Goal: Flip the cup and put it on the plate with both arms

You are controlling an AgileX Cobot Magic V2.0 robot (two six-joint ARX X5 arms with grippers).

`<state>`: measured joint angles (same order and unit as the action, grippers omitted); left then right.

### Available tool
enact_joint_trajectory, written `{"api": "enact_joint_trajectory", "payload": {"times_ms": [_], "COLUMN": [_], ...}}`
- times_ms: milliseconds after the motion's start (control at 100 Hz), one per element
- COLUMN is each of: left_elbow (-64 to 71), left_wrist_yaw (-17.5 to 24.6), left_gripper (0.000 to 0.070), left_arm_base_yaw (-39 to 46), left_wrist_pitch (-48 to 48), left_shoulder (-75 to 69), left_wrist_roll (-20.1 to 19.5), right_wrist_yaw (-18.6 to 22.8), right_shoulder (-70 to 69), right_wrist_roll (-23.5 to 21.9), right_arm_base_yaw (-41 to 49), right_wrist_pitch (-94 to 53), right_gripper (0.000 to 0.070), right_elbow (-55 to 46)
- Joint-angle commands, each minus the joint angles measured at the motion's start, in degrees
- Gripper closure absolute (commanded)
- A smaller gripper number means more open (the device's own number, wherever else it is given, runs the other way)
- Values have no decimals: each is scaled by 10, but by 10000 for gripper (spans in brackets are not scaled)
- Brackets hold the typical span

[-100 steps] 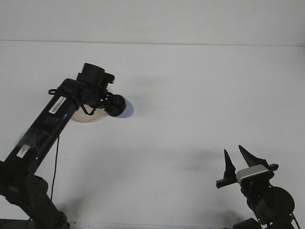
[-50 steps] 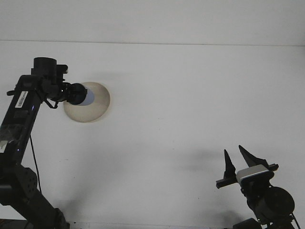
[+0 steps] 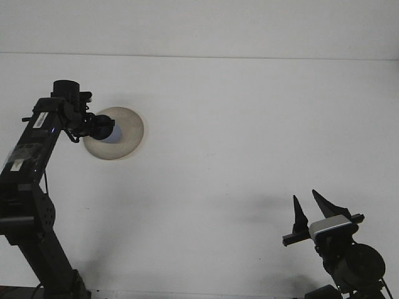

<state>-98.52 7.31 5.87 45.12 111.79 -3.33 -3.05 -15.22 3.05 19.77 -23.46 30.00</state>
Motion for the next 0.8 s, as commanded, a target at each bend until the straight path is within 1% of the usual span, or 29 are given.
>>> {"api": "enact_joint_trajectory", "payload": {"times_ms": [0,70,90,120,200,250,300,400,420,450,490,550,790], "left_elbow": [-14,-14,-14,-14,-14,-14,-14,-17,-20,-25,-34,-52,-120], "left_wrist_yaw": [-2,-2,-2,-2,-2,-2,-2,7,8,12,18,19,19], "left_gripper": [686,682,671,629,464,391,355,342,326,271,223,196,197], "left_arm_base_yaw": [1,1,1,1,1,1,1,1,1,1,1,1,1], "left_wrist_pitch": [-5,-9,-12,-16,-20,-22,-26,-43,-44,-44,-42,-40,-15], "left_shoulder": [13,13,13,13,13,13,13,13,12,12,12,8,-44], "left_wrist_roll": [0,-1,-1,-1,-1,-1,-1,-1,-1,-1,-1,-1,-1], "right_wrist_yaw": [0,0,0,0,0,0,0,0,0,0,0,0,0], "right_shoulder": [-2,-2,-2,-2,-2,-2,-2,-2,-2,-2,-2,-2,-2], "right_wrist_roll": [0,0,0,0,0,0,0,0,0,0,0,0,0], "right_arm_base_yaw": [1,1,1,1,1,1,1,1,1,1,1,1,1], "right_wrist_pitch": [4,4,4,3,3,3,3,3,3,3,3,3,4], "right_gripper": [381,381,381,381,381,381,381,381,381,381,381,381,381], "right_elbow": [6,6,6,6,6,6,6,6,6,6,6,6,6]}}
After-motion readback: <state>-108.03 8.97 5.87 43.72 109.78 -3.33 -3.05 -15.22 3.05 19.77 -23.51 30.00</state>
